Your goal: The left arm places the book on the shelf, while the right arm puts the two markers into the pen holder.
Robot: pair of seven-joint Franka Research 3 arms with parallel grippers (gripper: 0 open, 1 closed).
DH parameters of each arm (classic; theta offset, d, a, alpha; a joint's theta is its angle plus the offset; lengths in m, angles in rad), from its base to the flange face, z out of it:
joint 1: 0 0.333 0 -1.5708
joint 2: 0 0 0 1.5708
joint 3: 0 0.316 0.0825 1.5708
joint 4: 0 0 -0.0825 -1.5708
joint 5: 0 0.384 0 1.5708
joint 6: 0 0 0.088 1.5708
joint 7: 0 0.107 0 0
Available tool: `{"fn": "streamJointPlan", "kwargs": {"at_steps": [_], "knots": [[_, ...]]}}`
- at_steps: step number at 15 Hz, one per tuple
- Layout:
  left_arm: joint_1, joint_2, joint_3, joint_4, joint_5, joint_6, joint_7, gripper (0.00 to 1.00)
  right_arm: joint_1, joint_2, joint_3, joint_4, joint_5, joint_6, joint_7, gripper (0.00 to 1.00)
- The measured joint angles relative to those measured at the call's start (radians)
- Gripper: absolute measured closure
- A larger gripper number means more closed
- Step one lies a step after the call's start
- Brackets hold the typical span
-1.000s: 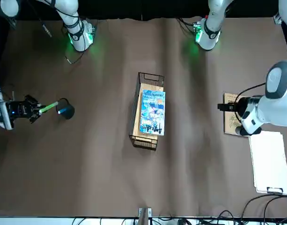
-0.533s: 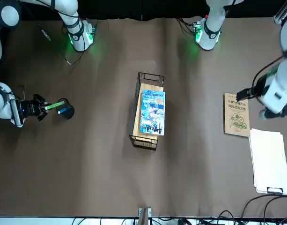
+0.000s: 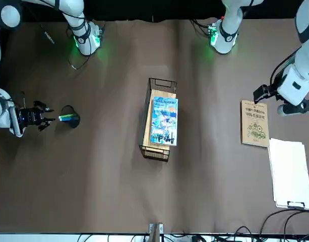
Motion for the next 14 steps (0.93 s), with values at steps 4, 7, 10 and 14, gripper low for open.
{"fn": "streamJointPlan", "kwargs": {"at_steps": [4,7,10,14], "knots": [[-0.002,-0.001,-0.016,0.000,0.009,-0.006,0.059,0.00,0.001,-0.061,0.002,0.043,-0.008,-0.002,0.256,0.61],[-0.003,-0.001,-0.017,0.002,0.009,-0.006,0.062,0.00,0.023,-0.135,0.012,0.157,-0.142,-0.002,0.588,0.61],[0.000,-0.002,-0.017,0.006,0.009,-0.006,0.082,0.00,0.104,-0.200,0.015,0.236,-0.280,0.002,0.845,0.61],[0.003,-0.016,-0.014,0.007,-0.005,-0.006,0.085,0.00,0.220,-0.286,0.015,0.299,-0.520,0.005,1.126,0.61]]}}
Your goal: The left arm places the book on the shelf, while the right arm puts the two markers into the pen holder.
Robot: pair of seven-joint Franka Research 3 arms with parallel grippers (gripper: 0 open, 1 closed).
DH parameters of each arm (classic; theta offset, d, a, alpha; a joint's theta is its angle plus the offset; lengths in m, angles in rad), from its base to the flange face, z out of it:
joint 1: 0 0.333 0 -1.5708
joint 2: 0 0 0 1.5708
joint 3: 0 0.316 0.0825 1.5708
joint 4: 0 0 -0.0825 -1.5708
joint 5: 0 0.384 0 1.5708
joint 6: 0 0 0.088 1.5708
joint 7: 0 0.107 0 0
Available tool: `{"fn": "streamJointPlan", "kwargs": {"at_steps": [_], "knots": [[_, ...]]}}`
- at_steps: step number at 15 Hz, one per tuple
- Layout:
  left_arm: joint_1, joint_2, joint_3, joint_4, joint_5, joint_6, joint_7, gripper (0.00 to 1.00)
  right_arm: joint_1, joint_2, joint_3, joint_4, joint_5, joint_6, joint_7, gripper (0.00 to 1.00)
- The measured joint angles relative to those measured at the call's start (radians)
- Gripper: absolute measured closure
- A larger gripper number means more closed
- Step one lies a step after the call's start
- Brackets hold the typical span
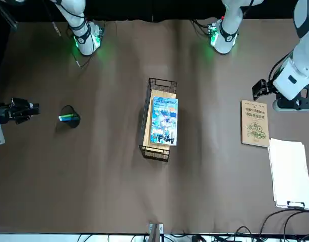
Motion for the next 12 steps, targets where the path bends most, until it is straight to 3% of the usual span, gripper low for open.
{"fn": "streamJointPlan", "kwargs": {"at_steps": [6,9,10,12], "knots": [[0.023,-0.005,0.008,0.000,-0.024,0.000,-0.001,0.00,0.154,-0.063,0.000,0.070,-0.153,0.018,0.462,0.58],[0.023,-0.005,0.008,0.000,-0.025,0.000,-0.002,0.00,0.254,-0.087,0.001,0.107,-0.256,0.033,0.625,0.41],[0.022,-0.005,0.008,0.000,-0.025,0.000,-0.002,0.00,0.277,-0.097,0.001,0.112,-0.270,0.035,0.675,0.41],[0.022,-0.005,0.008,0.000,-0.028,0.000,-0.002,0.00,0.303,-0.117,0.001,0.114,-0.280,0.035,0.753,0.30]]}}
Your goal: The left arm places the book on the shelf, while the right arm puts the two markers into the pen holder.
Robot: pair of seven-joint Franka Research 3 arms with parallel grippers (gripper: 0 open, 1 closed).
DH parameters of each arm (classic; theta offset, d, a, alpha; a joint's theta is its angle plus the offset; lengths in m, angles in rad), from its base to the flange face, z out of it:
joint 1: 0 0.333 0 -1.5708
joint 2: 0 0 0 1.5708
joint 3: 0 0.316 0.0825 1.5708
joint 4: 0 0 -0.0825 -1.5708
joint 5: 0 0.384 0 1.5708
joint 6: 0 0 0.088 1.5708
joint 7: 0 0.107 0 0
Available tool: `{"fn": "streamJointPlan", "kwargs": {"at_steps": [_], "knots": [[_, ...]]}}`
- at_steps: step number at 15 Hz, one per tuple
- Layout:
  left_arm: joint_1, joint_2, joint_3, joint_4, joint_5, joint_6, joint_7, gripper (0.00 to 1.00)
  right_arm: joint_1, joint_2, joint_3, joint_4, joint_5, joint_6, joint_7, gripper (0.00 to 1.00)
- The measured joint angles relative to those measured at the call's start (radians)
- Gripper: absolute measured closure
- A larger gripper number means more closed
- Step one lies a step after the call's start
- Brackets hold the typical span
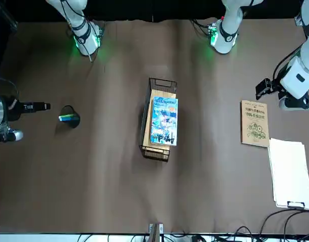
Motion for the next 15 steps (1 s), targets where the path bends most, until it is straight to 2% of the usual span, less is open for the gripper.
{"fn": "streamJointPlan", "kwargs": {"at_steps": [2,3,5,6,8,12,15], "knots": [[0.000,0.000,0.000,0.000,-0.003,0.000,0.000,0.00,0.027,-0.022,0.000,0.001,-0.055,0.010,0.024,0.12],[0.000,0.000,0.000,0.000,-0.003,0.000,0.000,0.00,0.046,-0.037,0.000,0.002,-0.079,0.035,0.028,0.07],[0.000,0.000,0.000,0.000,-0.003,0.000,0.000,0.00,0.092,-0.074,-0.014,-0.001,-0.108,0.082,0.046,0.03],[0.000,0.000,0.000,0.000,-0.003,0.000,0.000,0.00,0.156,-0.122,-0.072,-0.029,-0.113,0.139,0.053,0.01],[0.000,0.000,0.000,0.000,-0.004,0.000,0.000,0.00,0.202,-0.182,-0.118,-0.106,-0.115,0.229,0.069,0.01],[-0.001,0.000,0.000,0.000,-0.004,0.000,0.000,0.00,0.221,-0.310,-0.130,-0.302,-0.122,0.369,0.075,0.00],[-0.001,0.000,-0.001,0.000,-0.004,0.000,0.000,0.00,0.225,-0.352,-0.130,-0.346,-0.124,0.366,0.075,0.00]]}}
